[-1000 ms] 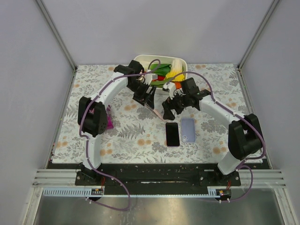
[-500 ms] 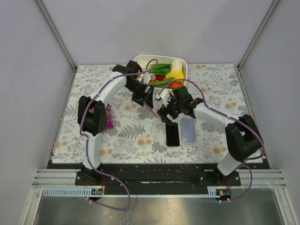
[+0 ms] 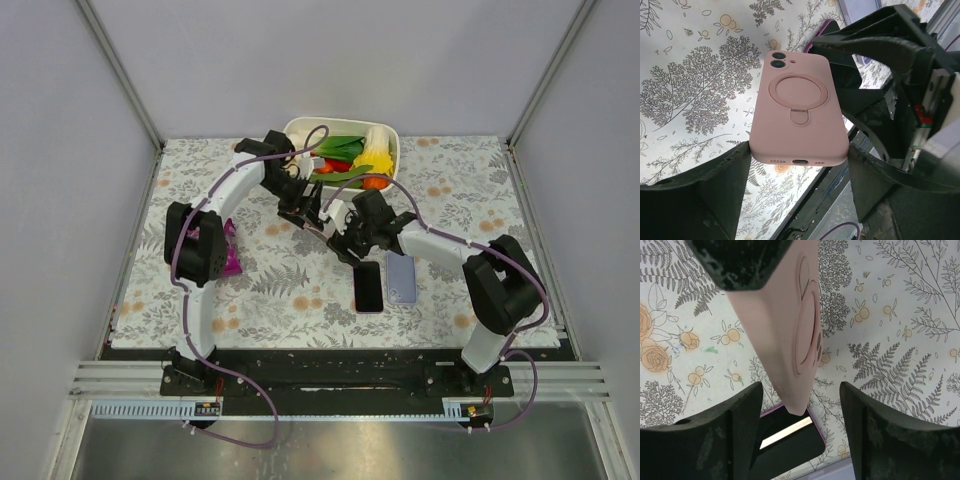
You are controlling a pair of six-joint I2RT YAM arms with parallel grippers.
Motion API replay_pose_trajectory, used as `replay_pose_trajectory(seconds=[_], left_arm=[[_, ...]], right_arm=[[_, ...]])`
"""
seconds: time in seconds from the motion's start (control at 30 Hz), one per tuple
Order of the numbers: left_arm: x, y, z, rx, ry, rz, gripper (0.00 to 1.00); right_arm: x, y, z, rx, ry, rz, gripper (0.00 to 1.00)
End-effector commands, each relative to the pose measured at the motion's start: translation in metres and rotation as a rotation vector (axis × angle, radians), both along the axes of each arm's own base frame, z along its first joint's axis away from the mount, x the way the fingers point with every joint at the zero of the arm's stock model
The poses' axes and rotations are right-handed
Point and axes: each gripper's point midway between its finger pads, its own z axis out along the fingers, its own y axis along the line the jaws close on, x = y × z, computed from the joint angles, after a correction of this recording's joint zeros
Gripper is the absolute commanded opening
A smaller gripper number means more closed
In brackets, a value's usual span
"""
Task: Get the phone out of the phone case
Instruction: Pick up the phone at the center of the board.
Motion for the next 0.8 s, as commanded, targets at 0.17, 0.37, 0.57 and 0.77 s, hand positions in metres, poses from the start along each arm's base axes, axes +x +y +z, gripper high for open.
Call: replay_pose_trajectory(seconds=[0.17,0.37,0.57,0.77], left_arm=[[-0.002,-0.002,0.01,-0.102,0.037,-0.012,0.0],[-0.002,0.004,0.007,-0.13,0.077,-0.004,0.0],[-0.003,0.011,0.012,-0.167,0.07,-0.008,0.0],[-0.011,0.014,0.038,-0.209,-0.066,-0.084,0.49]], right_arm=[[0.022,0.025,0.002,0.002,-0.012,-0.024,0.56],[0.026,0.03,-0.01,-0.007,0.012,-0.036,0.25],[0.011,0.033,0.003,0.03,0.023,0.031,0.0],[-0.017,0.029,0.039,0.068,0.032,0.132,0.0]])
